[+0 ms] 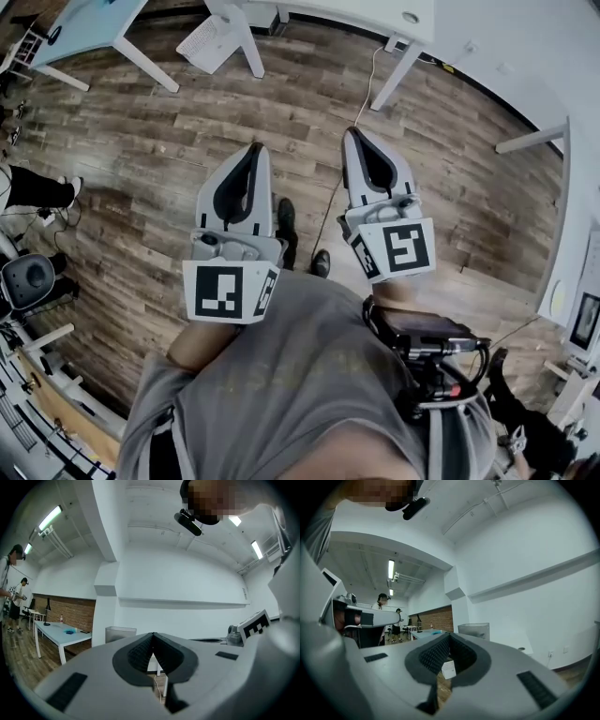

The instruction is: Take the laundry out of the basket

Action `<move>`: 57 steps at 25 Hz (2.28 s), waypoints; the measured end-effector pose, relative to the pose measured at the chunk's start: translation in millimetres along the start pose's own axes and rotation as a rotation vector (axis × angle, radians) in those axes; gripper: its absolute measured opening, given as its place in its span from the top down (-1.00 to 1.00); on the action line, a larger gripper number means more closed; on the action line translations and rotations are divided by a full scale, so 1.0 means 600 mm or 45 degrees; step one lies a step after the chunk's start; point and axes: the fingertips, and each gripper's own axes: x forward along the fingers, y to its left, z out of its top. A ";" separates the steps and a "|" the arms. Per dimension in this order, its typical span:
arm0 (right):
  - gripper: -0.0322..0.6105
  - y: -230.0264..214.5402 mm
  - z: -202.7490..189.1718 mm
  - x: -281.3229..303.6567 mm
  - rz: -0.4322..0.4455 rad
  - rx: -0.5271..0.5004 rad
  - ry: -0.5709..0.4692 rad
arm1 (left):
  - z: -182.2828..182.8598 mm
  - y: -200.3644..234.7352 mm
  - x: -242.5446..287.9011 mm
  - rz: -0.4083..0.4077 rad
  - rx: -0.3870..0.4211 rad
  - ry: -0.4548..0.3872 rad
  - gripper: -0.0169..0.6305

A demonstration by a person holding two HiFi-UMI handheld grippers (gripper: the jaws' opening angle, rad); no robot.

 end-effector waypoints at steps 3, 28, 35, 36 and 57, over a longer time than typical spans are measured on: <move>0.88 0.008 0.004 0.084 0.038 0.004 -0.001 | -0.003 0.066 0.043 0.012 -0.025 -0.021 0.92; 0.88 -0.027 0.058 0.397 0.000 -0.118 -0.036 | 0.005 0.313 0.257 0.026 -0.109 -0.082 0.92; 0.88 -0.107 0.056 0.472 -0.009 -0.116 -0.053 | -0.003 0.321 0.372 0.020 -0.063 -0.031 0.92; 0.88 -0.124 0.057 0.485 -0.012 -0.111 -0.061 | -0.002 0.320 0.395 0.013 -0.049 -0.023 0.92; 0.88 -0.358 0.111 0.724 0.020 -0.116 -0.142 | 0.038 0.346 0.729 0.005 0.032 -0.061 0.92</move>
